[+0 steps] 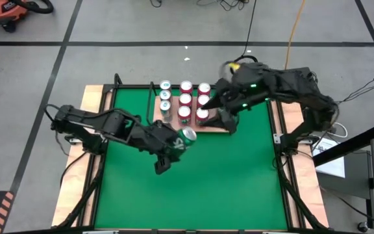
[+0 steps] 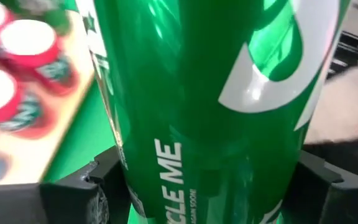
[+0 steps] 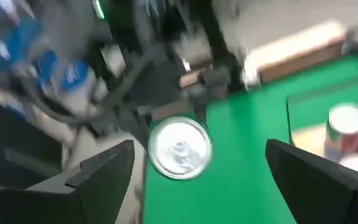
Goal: Place canned beverage on shelf
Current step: Put the green soda can on the shelf aligned with the other green soda cans
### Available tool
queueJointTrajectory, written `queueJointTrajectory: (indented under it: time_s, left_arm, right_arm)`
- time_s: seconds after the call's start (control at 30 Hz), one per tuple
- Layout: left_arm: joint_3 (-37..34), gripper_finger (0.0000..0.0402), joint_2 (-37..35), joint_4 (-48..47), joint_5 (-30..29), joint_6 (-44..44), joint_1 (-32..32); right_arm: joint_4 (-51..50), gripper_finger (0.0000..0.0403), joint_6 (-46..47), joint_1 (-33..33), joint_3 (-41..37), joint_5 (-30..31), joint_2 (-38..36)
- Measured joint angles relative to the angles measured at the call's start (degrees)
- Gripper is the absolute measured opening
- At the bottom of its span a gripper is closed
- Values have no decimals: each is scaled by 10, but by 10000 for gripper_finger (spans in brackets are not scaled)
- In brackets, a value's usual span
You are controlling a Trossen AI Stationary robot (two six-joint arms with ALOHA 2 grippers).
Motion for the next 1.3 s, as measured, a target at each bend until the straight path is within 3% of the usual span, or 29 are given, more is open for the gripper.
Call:
queueJointTrajectory:
  time_s: [0.2,0.57,1.3]
  left_arm:
    - [0,282,21,21,78,36,16]
    - [0,282,33,56,126,68,27]
    - [0,282,33,112,168,105,41]
  right_arm:
    - [-159,354,-65,2,120,-61,82]
    - [-163,354,-97,18,116,-140,120]
    - [-158,352,-143,66,116,-78,137]
